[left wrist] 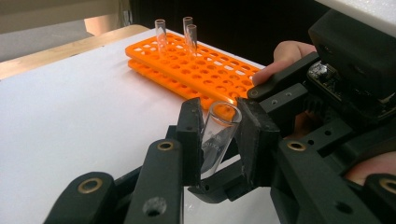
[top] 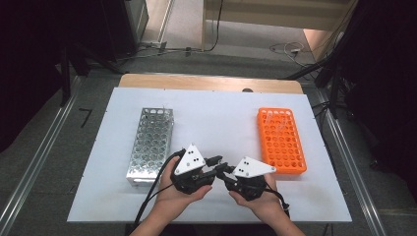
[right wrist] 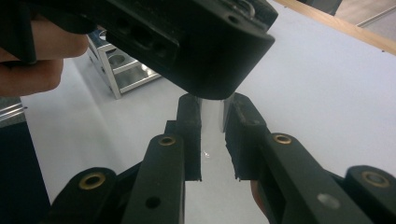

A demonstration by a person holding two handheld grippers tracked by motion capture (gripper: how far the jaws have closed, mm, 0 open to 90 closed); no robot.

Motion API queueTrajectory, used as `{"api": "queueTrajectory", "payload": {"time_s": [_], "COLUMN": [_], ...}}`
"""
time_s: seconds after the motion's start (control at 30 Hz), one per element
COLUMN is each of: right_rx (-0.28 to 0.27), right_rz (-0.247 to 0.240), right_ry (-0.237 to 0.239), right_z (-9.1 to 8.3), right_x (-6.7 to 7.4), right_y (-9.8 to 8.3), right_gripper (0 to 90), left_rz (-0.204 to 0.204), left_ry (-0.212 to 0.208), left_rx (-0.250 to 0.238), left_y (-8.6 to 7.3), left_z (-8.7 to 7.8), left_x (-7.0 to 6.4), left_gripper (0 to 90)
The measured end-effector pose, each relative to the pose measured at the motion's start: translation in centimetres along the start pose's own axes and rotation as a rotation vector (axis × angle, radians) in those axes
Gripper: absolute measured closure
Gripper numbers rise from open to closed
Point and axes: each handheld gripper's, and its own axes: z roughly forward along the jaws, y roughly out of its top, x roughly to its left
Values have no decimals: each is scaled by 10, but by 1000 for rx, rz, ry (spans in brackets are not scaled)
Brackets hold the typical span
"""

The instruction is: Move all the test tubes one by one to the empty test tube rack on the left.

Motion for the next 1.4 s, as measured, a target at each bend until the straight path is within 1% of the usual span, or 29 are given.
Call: {"api": "queueTrajectory", "payload": {"time_s": [0.13, 0.27, 0.33, 0.43, 0.53, 0.6, 0.77, 0.83, 0.87, 0.9, 0.93, 1.0, 1.1, 1.13, 1.17, 1.2, 1.27, 1.33, 1.4], "right_rx": [-3, -6, -6, -10, -23, -40, -74, -84, -87, -89, -93, -97, -98, -96, -96, -95, -94, -93, -95], "right_rz": [1, 8, 11, 28, 51, 64, 83, 93, 95, 93, 98, 108, 123, 124, 120, 120, 120, 137, 142], "right_ry": [2, 1, 2, 17, 48, 72, 88, 97, 92, 99, 95, 65, 41, 44, 38, 30, 22, 8, -2], "right_z": [0, 0, 0, -1, -5, -9, -20, -23, -25, -26, -28, -31, -36, -37, -39, -41, -44, -48, -51], "right_x": [-1, -2, -2, -5, -9, -12, -21, -26, -28, -30, -32, -36, -44, -46, -48, -49, -53, -57, -61], "right_y": [0, 0, 0, 1, 1, 1, 1, 1, 0, -1, -2, -5, -11, -12, -14, -15, -19, -21, -24], "right_gripper": [743, 742, 740, 722, 610, 491, 199, 123, 66, 61, 61, 61, 39, 35, 8, 1, 1, 1, 1], "left_rz": [5, -1, -3, -7, -13, -19, -26, -24, -19, -21, -21, -26, -36, -39, -45, -45, -53, -57, -58], "left_ry": [12, 25, 25, 19, 34, 41, 60, 71, 77, 86, 91, 105, 129, 139, 148, 160, 180, 200, 215], "left_rx": [0, -3, -7, -8, -15, -18, -30, -35, -34, -36, -37, -42, -51, -56, -61, -63, -68, -67, -69], "left_y": [1, 1, 2, 3, 4, 5, 8, 10, 11, 12, 13, 14, 15, 15, 16, 16, 18, 19, 21], "left_z": [-1, -1, -1, -1, -2, -4, -10, -13, -15, -17, -19, -23, -30, -33, -35, -37, -40, -42, -44], "left_x": [1, 4, 3, 5, 8, 11, 18, 22, 24, 25, 28, 33, 42, 46, 49, 53, 60, 67, 73], "left_gripper": [730, 747, 748, 749, 750, 750, 750, 751, 751, 751, 751, 751, 750, 751, 751, 751, 751, 751, 751]}}
